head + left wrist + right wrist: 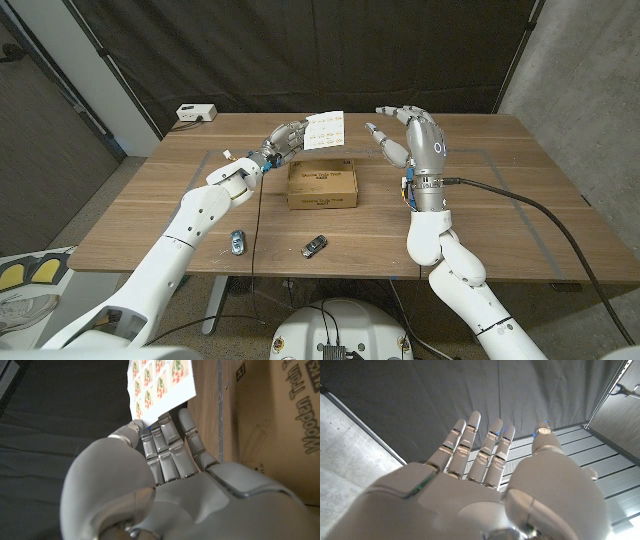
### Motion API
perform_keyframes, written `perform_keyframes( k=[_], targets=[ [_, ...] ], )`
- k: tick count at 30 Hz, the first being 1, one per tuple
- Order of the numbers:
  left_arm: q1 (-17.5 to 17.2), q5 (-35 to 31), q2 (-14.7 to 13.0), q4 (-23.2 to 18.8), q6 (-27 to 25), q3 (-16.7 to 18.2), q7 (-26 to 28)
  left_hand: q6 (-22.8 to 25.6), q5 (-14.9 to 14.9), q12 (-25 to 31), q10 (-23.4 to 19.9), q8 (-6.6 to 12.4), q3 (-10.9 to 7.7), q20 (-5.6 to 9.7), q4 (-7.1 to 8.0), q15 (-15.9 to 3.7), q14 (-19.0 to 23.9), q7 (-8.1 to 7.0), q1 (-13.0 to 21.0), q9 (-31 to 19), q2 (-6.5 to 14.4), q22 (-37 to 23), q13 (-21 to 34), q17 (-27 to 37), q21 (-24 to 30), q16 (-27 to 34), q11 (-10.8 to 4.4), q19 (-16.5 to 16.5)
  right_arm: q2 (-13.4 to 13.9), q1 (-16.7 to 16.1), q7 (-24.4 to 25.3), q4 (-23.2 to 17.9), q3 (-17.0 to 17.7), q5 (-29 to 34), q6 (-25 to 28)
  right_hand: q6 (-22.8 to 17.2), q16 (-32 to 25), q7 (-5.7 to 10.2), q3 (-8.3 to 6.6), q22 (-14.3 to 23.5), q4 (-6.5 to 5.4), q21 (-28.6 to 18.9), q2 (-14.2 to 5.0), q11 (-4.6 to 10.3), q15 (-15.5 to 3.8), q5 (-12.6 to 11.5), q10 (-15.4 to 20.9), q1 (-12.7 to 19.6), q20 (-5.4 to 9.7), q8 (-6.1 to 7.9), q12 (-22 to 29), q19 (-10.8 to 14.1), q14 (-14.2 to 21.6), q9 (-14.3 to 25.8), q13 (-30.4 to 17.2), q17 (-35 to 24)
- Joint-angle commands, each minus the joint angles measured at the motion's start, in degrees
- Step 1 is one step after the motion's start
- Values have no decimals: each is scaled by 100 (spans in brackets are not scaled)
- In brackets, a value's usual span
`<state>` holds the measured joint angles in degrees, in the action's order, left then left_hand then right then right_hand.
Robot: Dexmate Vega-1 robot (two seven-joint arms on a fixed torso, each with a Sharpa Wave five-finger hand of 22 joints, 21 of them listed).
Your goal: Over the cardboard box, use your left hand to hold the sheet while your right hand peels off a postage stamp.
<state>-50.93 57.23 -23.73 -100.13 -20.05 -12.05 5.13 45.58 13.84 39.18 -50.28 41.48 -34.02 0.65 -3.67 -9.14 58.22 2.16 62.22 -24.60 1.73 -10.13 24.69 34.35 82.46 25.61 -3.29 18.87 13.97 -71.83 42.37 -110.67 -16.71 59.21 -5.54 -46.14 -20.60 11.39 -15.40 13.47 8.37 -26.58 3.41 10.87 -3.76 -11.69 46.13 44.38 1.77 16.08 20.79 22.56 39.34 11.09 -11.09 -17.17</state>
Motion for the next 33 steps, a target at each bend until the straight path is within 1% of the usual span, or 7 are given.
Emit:
perform_keyframes(
  k=[1, 7, 12, 21, 25, 28, 33],
  targets=[
    [236, 234, 99, 23, -225, -97, -20, 761, 64, -30, -429, 212, -222, 14, -152, -251, 64, -44, 13, 37, -23, -3, 8, -18, 20, -41, -383, 74, -353, 62, -50, 215, 22, 761, -61, -49, -8, 38, 26, 14, 5, -53, 24, 14, -941, -92, 52, 90, 25, -44, 15, 24, 68, 10, -38, -30],
    [315, 296, 154, 28, -314, -123, 89, 775, 75, -94, -464, 180, -298, 34, -159, -266, 81, -46, -16, 120, -36, -1, -33, -59, 13, -92, -417, 115, -383, 77, -42, 266, -17, 913, -150, -126, -82, 74, -35, 14, 51, -96, -121, 42, -947, -157, 120, 355, 11, -50, 11, 40, 129, 17, -59, -139],
    [357, 384, 193, 26, -432, -127, 207, 803, 83, -128, -477, 158, -368, 46, -161, -256, 109, -57, -53, 197, -46, 1, -15, -93, 1, -135, -403, 138, -447, 106, -19, 313, -42, 1051, -114, -131, -102, 87, -46, 15, 55, -107, -161, 43, -939, -162, 114, 422, 19, -63, 2, 31, 136, 19, -72, -176],
    [452, 556, 47, -64, -882, -156, 347, 859, 98, -203, -555, 130, -492, 46, -173, -253, 166, -27, -96, 323, -48, 0, -48, -142, -13, -195, -382, 173, -562, 227, 130, 504, -159, 1288, -1, -142, -111, 81, 73, 16, -15, -123, -59, 44, -902, -141, 133, 300, 39, -87, -1, 7, 133, 23, -99, -220],
    [492, 633, -54, -113, -1085, -150, 365, 927, 104, -239, -576, 136, -538, 41, -203, -237, 207, 22, -92, 367, -76, -1, -75, -167, -15, -211, -347, 185, -632, 306, 180, 626, -223, 1316, 68, -176, -99, 82, 87, 15, -34, -131, -57, 49, -918, -148, 144, 278, 51, -86, -3, 6, 137, 24, -102, -223],
    [494, 687, -93, -126, -1148, -130, 346, 988, 109, -286, -636, 130, -594, 34, -247, -233, 268, 8, -92, 424, -135, -1, -132, -212, -15, -235, -363, 207, -628, 360, 165, 677, -283, 1337, 77, -208, -90, 84, 87, 15, -38, -143, -63, 51, -929, -157, 162, 286, 67, -83, -2, 19, 142, 23, -102, -224],
    [537, 818, -172, -118, -1309, -104, 271, 1077, 112, -376, -707, 106, -685, 20, -284, -201, 354, 71, -116, 524, -190, 1, -228, -282, -18, -275, -285, 253, -627, 440, 94, 734, -382, 1417, 154, -247, -86, 84, 82, 14, -38, -159, -81, 48, -939, -170, 191, 308, 80, -81, -2, 37, 159, 23, -95, -230]
  ],
)
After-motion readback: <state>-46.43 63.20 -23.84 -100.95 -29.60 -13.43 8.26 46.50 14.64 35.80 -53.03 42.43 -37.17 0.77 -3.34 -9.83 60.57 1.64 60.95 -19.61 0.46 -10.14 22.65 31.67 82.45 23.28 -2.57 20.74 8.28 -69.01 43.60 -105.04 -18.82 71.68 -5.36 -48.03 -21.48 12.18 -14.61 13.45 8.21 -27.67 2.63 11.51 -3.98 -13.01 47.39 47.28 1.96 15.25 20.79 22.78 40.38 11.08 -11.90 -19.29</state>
